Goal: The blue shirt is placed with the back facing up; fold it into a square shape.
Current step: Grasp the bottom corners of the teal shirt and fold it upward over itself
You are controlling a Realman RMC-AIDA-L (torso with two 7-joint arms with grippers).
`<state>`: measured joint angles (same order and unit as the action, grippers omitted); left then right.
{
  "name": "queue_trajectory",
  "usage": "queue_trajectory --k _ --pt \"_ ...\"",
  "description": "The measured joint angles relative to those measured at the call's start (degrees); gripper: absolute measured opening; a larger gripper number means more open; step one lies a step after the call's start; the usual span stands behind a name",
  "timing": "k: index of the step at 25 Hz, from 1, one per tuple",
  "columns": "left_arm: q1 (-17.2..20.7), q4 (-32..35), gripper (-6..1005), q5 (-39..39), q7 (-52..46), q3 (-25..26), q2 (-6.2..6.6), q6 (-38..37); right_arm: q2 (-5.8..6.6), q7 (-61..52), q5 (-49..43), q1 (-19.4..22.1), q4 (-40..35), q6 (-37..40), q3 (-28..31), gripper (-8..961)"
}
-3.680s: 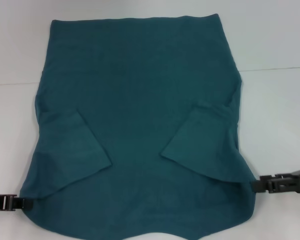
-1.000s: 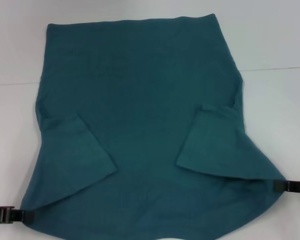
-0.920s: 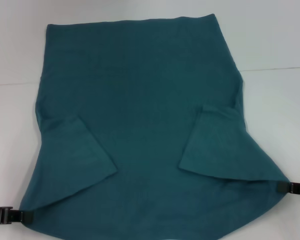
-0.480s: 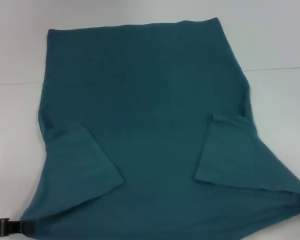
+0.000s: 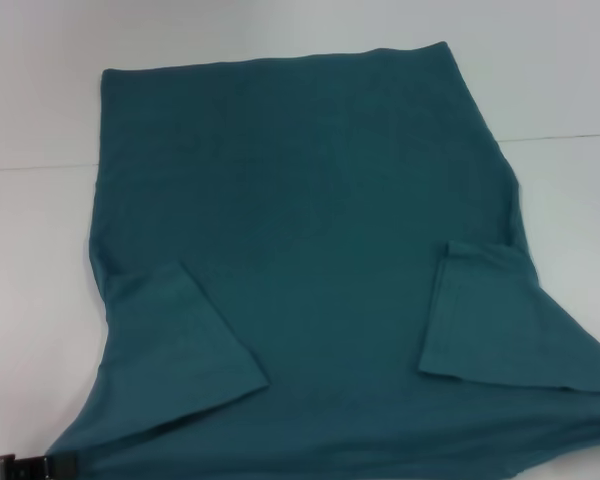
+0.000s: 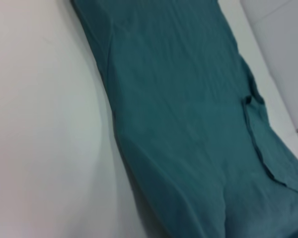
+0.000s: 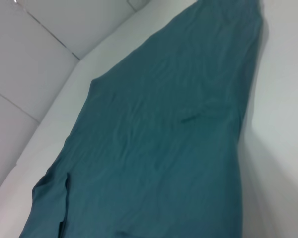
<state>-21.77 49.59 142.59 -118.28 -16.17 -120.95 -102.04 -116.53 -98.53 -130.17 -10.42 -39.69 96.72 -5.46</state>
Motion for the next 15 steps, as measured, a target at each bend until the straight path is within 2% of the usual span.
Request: queue_trajectory --k 9,15 --pt "1.1 -0.1 27 -1.7 1.9 1.0 -0.43 -3.0 0.08 2.3 0.0 2.5 -0.2 2.8 4.0 43" --pt "1.5 -0.7 27 -1.9 3.4 1.5 -0.48 -3.8 -0.48 3.7 0.0 5.2 -0.3 5.1 6.5 43"
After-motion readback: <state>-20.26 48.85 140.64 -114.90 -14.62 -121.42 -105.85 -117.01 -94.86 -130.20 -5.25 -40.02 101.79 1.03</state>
